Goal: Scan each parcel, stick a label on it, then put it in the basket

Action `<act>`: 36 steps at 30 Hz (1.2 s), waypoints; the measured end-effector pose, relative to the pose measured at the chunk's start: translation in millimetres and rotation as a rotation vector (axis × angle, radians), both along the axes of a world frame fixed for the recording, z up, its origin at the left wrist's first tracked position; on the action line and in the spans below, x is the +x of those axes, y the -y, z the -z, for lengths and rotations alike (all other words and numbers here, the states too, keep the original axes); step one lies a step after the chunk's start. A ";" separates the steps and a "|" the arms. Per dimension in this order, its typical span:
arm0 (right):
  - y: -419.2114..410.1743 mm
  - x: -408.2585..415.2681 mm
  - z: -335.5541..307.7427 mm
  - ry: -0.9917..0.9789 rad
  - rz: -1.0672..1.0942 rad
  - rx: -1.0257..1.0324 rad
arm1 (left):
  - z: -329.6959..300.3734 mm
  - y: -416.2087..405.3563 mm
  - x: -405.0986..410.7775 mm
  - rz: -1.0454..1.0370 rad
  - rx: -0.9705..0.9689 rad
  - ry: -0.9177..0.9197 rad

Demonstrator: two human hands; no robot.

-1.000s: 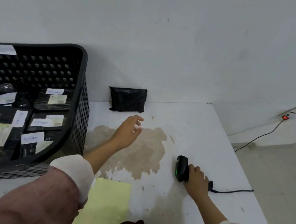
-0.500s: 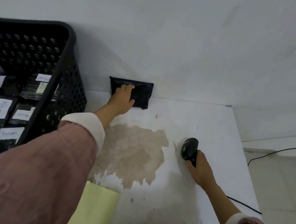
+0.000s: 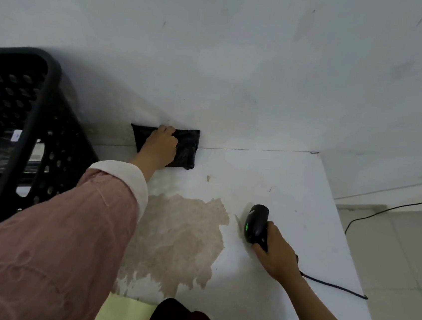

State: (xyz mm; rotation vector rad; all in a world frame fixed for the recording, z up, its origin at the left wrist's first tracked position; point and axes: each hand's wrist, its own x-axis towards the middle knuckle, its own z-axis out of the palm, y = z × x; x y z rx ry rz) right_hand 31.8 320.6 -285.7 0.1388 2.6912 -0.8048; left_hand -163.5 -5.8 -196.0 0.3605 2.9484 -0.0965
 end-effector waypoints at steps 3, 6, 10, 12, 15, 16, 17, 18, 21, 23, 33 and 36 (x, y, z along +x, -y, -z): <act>0.6 -0.6 -0.7 -0.009 -0.010 0.014 | -4.9 2.5 -3.2 0.041 0.006 -0.049; 1.5 0.9 0.2 -0.031 -0.011 0.015 | -7.8 5.0 4.0 0.090 0.028 -0.090; 2.9 1.6 -0.5 -0.032 -0.021 0.018 | -9.6 2.5 38.8 0.039 0.084 -0.179; 3.4 1.6 -1.1 -0.031 -0.027 0.019 | -9.3 3.9 62.7 0.065 0.105 -0.259; 4.4 3.5 -3.6 -0.024 -0.049 0.013 | -8.3 10.2 103.6 0.204 0.036 -0.287; 4.2 4.1 -4.5 -0.016 -0.050 0.006 | -5.7 12.7 115.2 0.247 0.021 -0.272; 3.8 5.0 -5.4 -0.003 -0.047 -0.002 | -1.7 13.8 126.5 0.292 0.033 -0.265; 3.7 7.1 -6.3 0.012 -0.044 -0.010 | 3.7 13.7 137.9 0.322 0.079 -0.270; 2.2 16.7 -5.9 0.033 -0.032 -0.019 | 22.0 1.3 170.1 0.388 0.145 -0.257; 1.2 23.9 -5.3 0.038 -0.032 -0.018 | 37.6 -11.8 190.1 0.329 0.194 -0.202; -15.8 63.0 -6.9 0.005 0.095 -0.077 | 53.5 -73.2 275.5 0.758 0.150 0.003; -25.4 75.2 -9.9 -0.008 0.164 -0.087 | 59.2 -64.4 282.9 0.832 0.044 0.157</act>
